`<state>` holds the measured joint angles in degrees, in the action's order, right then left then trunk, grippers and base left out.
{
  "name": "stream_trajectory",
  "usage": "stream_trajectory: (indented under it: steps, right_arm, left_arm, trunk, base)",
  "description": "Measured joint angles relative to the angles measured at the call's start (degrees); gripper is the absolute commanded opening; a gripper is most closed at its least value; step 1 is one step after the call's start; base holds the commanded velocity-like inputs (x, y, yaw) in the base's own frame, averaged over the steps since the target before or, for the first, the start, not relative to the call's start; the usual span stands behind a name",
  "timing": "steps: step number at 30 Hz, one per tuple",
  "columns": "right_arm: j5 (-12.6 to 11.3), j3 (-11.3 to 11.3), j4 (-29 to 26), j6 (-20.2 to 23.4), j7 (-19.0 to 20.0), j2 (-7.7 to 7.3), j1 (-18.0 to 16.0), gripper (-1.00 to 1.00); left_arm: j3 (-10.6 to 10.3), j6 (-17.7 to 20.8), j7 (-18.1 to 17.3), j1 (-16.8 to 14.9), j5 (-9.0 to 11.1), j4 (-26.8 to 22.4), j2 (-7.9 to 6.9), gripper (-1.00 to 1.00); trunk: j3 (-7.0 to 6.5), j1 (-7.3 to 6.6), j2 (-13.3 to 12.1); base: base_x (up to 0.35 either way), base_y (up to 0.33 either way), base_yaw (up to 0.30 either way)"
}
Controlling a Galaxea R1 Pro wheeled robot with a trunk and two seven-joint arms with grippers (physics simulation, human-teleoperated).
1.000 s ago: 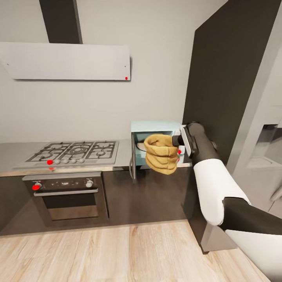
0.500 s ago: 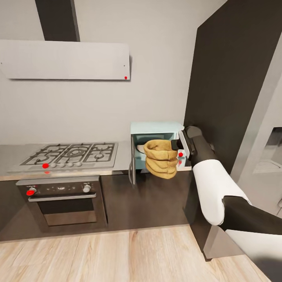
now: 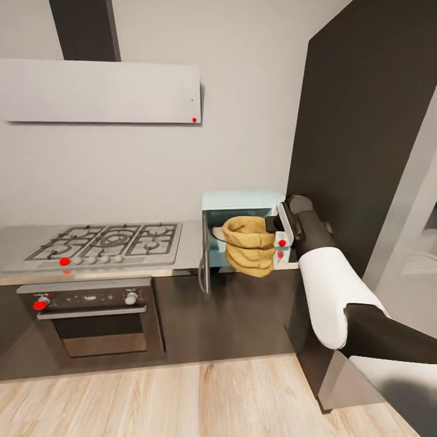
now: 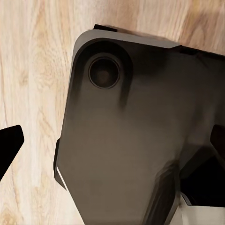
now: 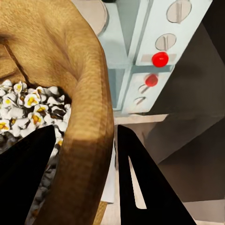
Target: In the kitchen, take the popcorn bag from the countertop, put it into the microwave, and heat it until the popcorn is cooked so the cooked popcorn ends up inside the bag.
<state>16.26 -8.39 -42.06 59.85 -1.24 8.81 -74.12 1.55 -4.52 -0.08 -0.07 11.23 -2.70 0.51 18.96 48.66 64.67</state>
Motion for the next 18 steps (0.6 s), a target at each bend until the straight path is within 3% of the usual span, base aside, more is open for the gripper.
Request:
stream_trajectory:
  steps: [12,18]
  right_arm:
    - [0.04,-0.09,-0.03,0.00,0.00,-0.02,0.00,-1.00]
    - [0.26,-0.14,0.28,0.00,0.08,0.61,1.03,-1.00]
  left_arm:
    - [-0.08,0.06,0.00,-0.01,0.00,0.00,0.00,1.00]
    - [0.00,-0.02,0.00,0.05,0.00,-0.08,0.00,1.00]
  trunk:
    - [0.00,-0.02,0.00]
    - [0.00,0.00,0.00]
  base:
    - [0.234,0.000,0.000]
    - [0.000,0.000,0.000]
